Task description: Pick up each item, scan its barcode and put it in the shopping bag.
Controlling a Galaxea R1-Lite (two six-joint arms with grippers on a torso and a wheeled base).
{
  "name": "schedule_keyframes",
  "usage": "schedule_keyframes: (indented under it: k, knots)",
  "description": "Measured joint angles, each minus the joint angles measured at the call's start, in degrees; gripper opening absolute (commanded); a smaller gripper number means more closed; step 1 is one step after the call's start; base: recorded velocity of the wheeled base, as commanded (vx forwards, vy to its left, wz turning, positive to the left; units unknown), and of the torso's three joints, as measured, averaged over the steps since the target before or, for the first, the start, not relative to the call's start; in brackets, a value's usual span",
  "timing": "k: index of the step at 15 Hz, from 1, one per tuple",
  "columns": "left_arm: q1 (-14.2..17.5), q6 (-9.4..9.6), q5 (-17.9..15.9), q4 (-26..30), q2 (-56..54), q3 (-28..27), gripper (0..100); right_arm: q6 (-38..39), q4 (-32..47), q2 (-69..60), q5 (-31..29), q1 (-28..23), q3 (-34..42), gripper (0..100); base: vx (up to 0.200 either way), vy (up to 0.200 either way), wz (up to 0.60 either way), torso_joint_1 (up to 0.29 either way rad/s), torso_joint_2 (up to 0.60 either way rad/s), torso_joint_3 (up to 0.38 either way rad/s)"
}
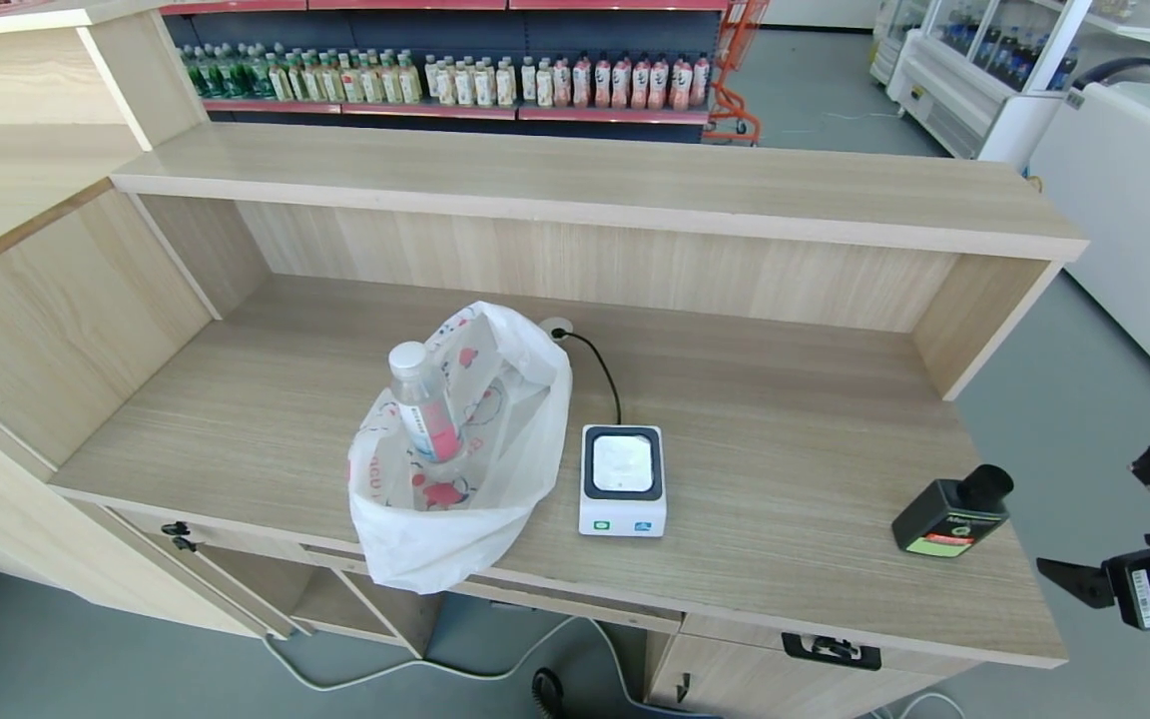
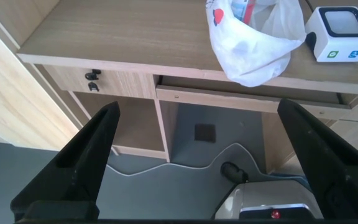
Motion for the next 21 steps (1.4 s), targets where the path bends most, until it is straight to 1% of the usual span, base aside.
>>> schedule_keyframes:
  k: [6, 8, 12, 16, 20, 21]
  knots:
    - [0.0, -0.01, 0.0, 0.0, 0.0, 0.0, 100, -0.6, -0.2, 4.2, -0.1, 0.8, -2.6, 100, 0.0, 0.0, 0.0, 0.0, 0.0, 0.0]
    - [0.0, 0.0, 0.0, 0.0, 0.0, 0.0, 100, -0.9, -0.9, 6.0, 0.2, 1.8, -3.6, 100, 0.0, 0.0, 0.0, 0.0, 0.0, 0.0]
    - [0.0, -0.01, 0.0, 0.0, 0.0, 0.0, 100, -2.2, -8.9, 10.7, 2.0, 5.8, -4.1, 100, 0.0, 0.0, 0.0, 0.0, 0.0, 0.0]
    - [0.0, -0.01, 0.0, 0.0, 0.0, 0.0, 100, -3.0, -11.3, 14.4, 3.5, 10.3, -4.3, 100, 0.0, 0.0, 0.0, 0.0, 0.0, 0.0]
    - [0.0, -0.01, 0.0, 0.0, 0.0, 0.0, 100, -8.3, -14.2, 16.9, 7.9, 11.2, -4.4, 100, 0.0, 0.0, 0.0, 0.0, 0.0, 0.0]
    - [0.0, -0.01, 0.0, 0.0, 0.0, 0.0, 100, -8.9, -14.5, 17.4, 8.1, 11.3, -4.4, 100, 0.0, 0.0, 0.0, 0.0, 0.0, 0.0]
